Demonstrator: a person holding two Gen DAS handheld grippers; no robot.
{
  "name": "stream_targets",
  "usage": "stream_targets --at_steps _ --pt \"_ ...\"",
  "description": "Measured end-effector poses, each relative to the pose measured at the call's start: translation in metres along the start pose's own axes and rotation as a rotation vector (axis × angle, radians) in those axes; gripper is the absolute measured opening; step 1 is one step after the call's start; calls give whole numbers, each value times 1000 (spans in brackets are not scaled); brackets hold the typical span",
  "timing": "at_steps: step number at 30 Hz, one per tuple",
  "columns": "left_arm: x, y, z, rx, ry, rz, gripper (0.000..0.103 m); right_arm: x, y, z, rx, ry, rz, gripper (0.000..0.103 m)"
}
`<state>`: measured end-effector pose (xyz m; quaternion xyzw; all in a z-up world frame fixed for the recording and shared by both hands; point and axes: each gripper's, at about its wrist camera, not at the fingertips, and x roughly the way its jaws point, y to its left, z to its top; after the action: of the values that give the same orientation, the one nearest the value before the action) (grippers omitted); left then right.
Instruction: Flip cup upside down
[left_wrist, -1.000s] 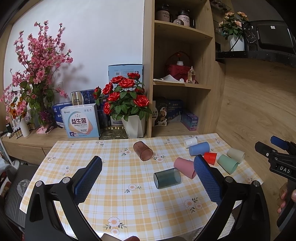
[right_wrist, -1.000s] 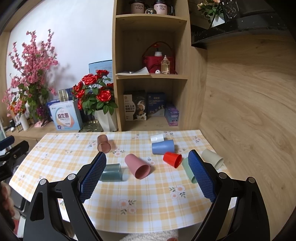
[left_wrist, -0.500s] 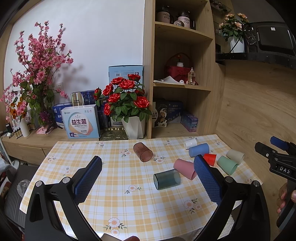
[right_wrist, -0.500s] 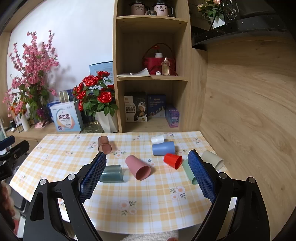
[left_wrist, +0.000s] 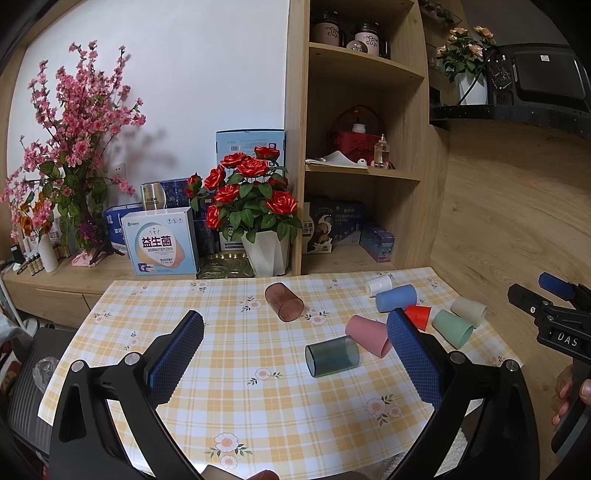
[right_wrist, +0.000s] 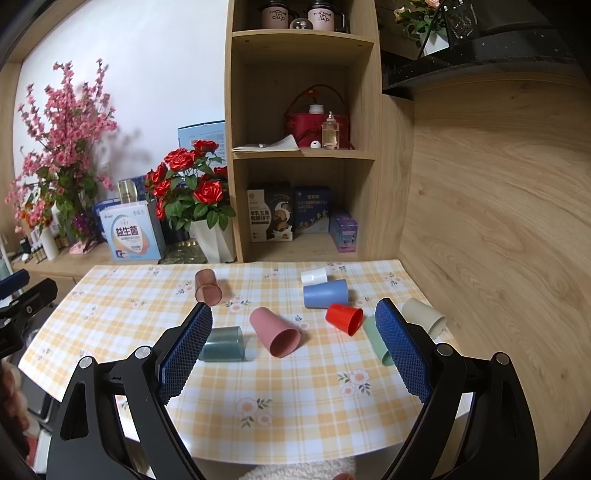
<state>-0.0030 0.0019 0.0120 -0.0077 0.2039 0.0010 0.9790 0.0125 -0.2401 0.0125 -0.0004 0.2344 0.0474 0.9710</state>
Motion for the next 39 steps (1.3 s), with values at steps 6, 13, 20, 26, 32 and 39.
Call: stream_targets --at_steps 6,13,20,26,32,39 --pt "0 0 0 0 0 0 97 0 0 0 0 0 1 87" --pt "1 -2 -1 -1 5 -2 97 1 -1 -3 3 4 -2 87" --pt "4 -3 -5 -5 6 -24 97 4 -4 -8 28 6 1 87" --pt "17 12 -24 -56 15 -82 97 22 -23 -25 99 50 25 88" --pt "44 27 -43 -105 78 -66 97 56 -51 -54 194 121 -17 89" --pt "82 49 -68 -135 187 -24 97 102 -67 -77 234 181 -73 89"
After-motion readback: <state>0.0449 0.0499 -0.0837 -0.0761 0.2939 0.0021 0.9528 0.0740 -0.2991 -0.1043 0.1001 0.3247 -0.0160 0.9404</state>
